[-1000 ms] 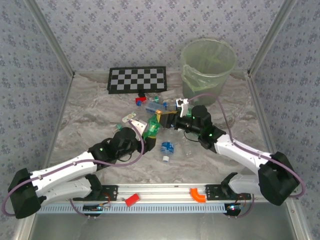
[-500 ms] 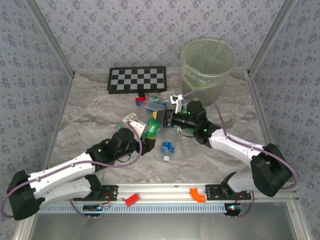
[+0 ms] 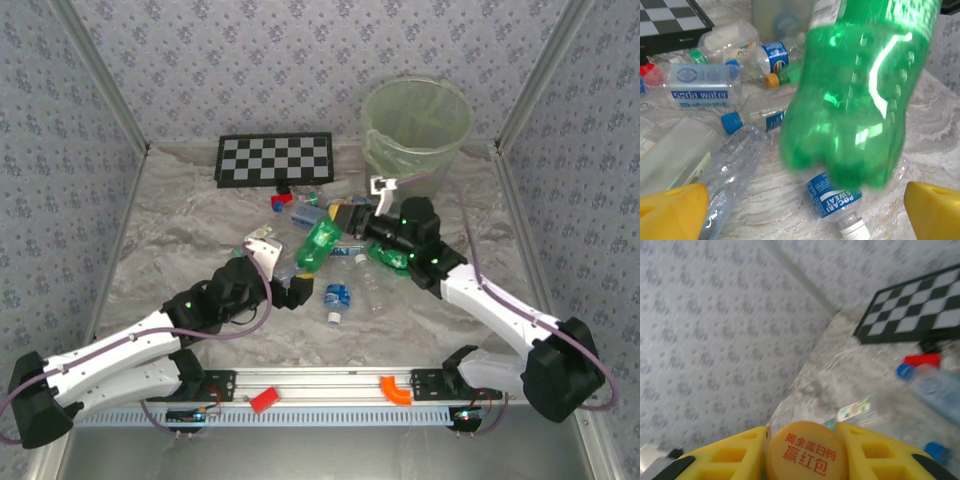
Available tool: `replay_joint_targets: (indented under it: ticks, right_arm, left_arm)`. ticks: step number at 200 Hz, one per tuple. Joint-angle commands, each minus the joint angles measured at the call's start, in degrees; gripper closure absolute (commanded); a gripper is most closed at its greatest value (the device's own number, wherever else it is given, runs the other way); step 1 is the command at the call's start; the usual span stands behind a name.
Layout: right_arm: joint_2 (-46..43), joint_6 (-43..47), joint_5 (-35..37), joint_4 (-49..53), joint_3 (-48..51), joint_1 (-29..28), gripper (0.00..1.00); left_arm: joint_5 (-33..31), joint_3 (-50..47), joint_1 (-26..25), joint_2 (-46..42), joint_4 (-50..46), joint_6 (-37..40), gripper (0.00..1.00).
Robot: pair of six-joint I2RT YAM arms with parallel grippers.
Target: Put the plastic bottles in the bin
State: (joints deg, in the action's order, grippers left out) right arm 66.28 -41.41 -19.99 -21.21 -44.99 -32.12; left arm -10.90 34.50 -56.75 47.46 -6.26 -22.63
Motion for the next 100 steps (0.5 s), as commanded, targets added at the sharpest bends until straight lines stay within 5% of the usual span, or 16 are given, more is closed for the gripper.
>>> replay_joint_targets:
  ticks: [1, 56, 100]
  right_arm:
    - [-3.4, 1.3, 6.4, 4.5, -2.9, 4.2, 0.66]
    - [-5.8, 0.8, 9.8, 7.8, -9.4, 17.4, 0.65]
    - [-4.9, 1.6, 19.8, 9.0, -16.0, 22.8, 0.69]
  left_arm:
    - [-2.9, -0.9, -0.2, -2.4, -0.2, -1.3, 0.00]
    - [-4.4, -2.8, -0.3, -7.0, -1.6, -3.5, 0.00]
    - [-5.9, -4.0, -0.3, -12.3, -3.3, -5.2, 0.00]
